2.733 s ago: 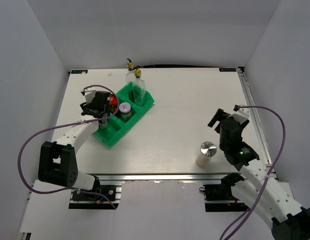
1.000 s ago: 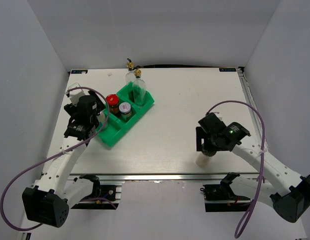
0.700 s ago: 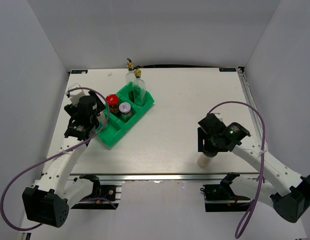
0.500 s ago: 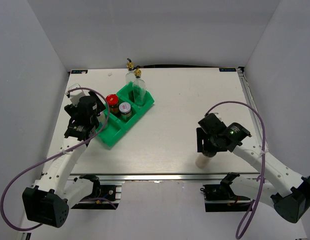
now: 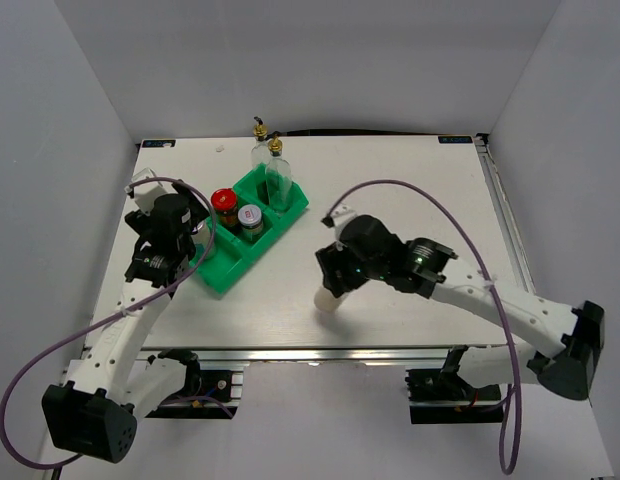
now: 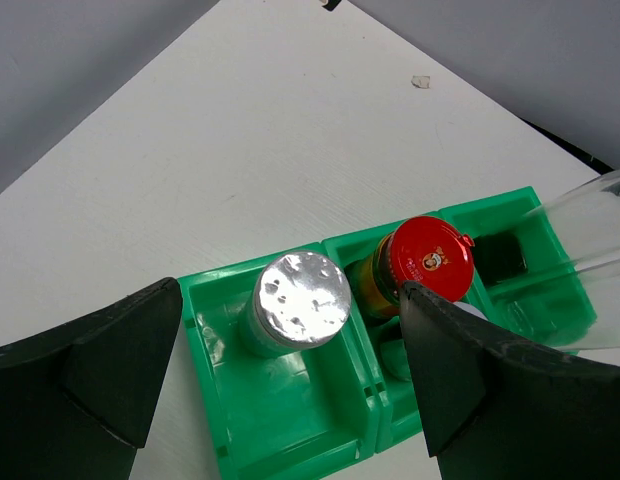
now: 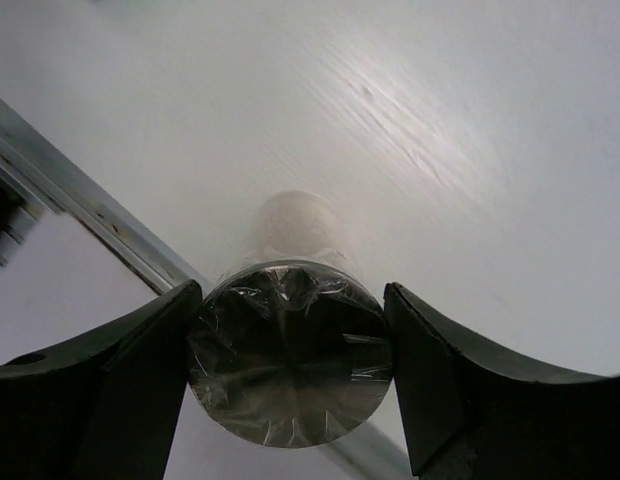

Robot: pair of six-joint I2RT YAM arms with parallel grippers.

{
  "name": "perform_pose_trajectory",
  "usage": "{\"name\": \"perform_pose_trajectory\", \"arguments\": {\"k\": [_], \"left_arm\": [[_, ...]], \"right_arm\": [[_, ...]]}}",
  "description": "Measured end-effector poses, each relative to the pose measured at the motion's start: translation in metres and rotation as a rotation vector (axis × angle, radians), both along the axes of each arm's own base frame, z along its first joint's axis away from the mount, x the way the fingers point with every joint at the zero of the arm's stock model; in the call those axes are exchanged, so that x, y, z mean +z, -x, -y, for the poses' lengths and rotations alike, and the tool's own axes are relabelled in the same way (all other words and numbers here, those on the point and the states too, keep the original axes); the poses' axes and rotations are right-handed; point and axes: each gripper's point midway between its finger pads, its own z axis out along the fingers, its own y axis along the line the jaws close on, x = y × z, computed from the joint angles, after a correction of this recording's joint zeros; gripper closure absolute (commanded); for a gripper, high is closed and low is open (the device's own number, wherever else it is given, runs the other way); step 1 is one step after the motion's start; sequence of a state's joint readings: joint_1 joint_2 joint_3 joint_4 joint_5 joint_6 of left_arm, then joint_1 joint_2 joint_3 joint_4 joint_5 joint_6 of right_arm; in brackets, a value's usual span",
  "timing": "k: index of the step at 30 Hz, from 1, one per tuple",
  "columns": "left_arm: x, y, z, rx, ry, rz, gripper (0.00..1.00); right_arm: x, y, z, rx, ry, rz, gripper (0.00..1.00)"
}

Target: Organize the condiment bottles

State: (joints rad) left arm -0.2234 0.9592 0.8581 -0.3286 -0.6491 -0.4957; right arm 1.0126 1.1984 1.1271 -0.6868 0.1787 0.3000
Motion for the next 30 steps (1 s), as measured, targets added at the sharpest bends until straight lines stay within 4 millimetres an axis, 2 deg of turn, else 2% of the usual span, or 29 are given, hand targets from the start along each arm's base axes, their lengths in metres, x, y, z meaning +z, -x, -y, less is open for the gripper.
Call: {"name": "perform_pose_trajectory", "arguments": {"k": [5,10,18,22,25,30], "left_arm": [[-0.004,0.0,-0.002,0.019,0.008,-0.007,0.02],[-0.013,0.0,-0.008,0.07,0.002,-0.04,0.02],[-0.002,0.0,-0.031,0.177,0.001,-0.025,0.02],[-0.008,-0.003,-0.05,0.246,0.011,-0.043,0.02],[-0.016,-0.004,-0.061,0.285,0.016,-0.063,0.02],[-0.018,-0.004,-0.065,0.301,0.022,-0.064,0.02]], "right_arm": [[0.037,-0.016,-0.08,0.174,-0.089,0.134,1.0],[0.057,-0.033,-0.138,0.278,-0.174,0.224,1.0],[0.063,-0.06,-0.206,0.346,-0.225,0.293,1.0],[0.059,-0.072,-0.234,0.359,-0.238,0.31,1.0],[0.053,-0.08,-0.25,0.359,-0.238,0.315,1.0],[0.039,-0.094,-0.27,0.354,-0.225,0.33,1.0]]}}
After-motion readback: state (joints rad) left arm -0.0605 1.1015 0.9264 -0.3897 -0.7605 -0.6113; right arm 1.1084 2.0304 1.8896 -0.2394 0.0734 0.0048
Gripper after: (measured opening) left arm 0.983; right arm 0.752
